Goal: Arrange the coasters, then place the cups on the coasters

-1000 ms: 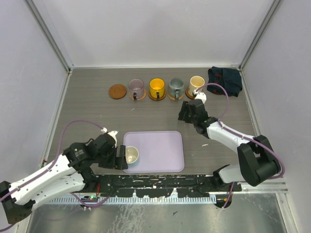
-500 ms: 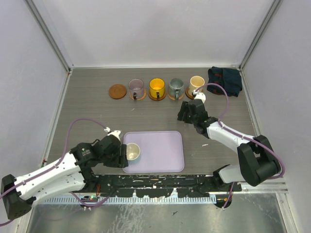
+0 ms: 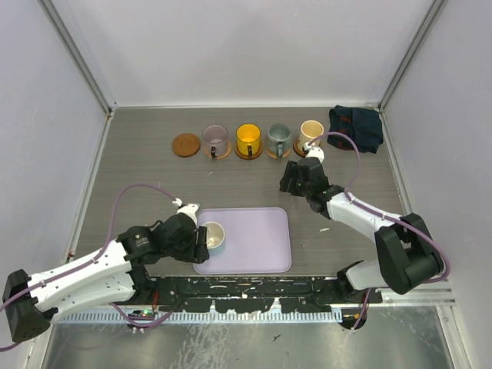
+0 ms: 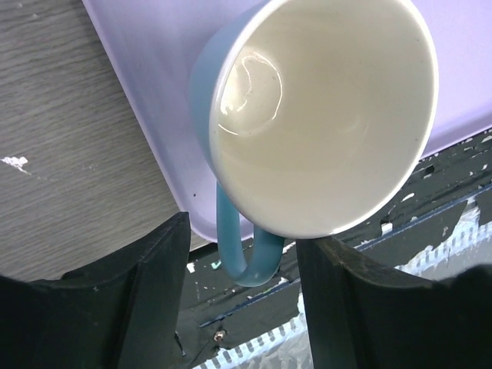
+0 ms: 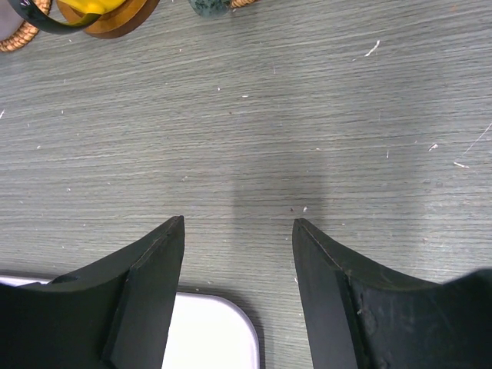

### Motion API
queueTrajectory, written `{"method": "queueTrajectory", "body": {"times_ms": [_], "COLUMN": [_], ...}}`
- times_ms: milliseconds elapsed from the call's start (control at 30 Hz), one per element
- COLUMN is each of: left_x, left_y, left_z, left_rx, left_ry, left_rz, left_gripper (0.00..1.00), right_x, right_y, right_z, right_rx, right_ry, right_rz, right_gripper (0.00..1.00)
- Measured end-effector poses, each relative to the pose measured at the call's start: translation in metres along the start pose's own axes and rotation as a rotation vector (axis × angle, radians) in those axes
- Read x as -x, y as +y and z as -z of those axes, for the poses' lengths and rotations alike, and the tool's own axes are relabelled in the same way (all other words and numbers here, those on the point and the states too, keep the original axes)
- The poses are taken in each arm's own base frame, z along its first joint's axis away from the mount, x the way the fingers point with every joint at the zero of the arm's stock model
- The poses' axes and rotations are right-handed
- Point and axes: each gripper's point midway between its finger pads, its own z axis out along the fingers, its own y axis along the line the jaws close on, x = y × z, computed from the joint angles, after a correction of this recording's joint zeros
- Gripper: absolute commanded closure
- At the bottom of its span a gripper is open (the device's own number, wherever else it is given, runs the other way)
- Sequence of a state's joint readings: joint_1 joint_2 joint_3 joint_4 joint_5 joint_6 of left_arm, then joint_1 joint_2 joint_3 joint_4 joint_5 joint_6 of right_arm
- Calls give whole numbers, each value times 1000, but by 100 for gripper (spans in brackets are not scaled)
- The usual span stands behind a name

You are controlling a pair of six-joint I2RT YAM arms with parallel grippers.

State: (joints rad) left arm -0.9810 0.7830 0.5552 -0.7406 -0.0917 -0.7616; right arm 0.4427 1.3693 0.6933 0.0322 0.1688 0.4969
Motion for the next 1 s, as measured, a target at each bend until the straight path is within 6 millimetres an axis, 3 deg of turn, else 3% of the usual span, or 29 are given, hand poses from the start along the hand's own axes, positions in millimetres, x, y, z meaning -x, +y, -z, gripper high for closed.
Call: {"method": "queueTrajectory", "body": {"times_ms": [300, 600, 933, 1000], "left_x": [3, 0, 3, 4], "left_y": [-1, -1, -5, -5], "left_z": [-4, -11, -12, -12], "left_rx": [3, -10, -29, -29], "left_ry": [-10, -18, -31, -32], "left_rz": [-28, -46, -80, -84], "left_gripper": [53, 46, 48, 52], "right_x": [0, -1, -2, -3], "right_y": [0, 1, 1, 1], "right_z": [0, 0, 0, 0], "right_rx": [0, 5, 7, 6], "right_ry": [0, 5, 9, 9], "right_rz": [-3, -4, -7, -7], "right_gripper": [37, 37, 37, 37]}}
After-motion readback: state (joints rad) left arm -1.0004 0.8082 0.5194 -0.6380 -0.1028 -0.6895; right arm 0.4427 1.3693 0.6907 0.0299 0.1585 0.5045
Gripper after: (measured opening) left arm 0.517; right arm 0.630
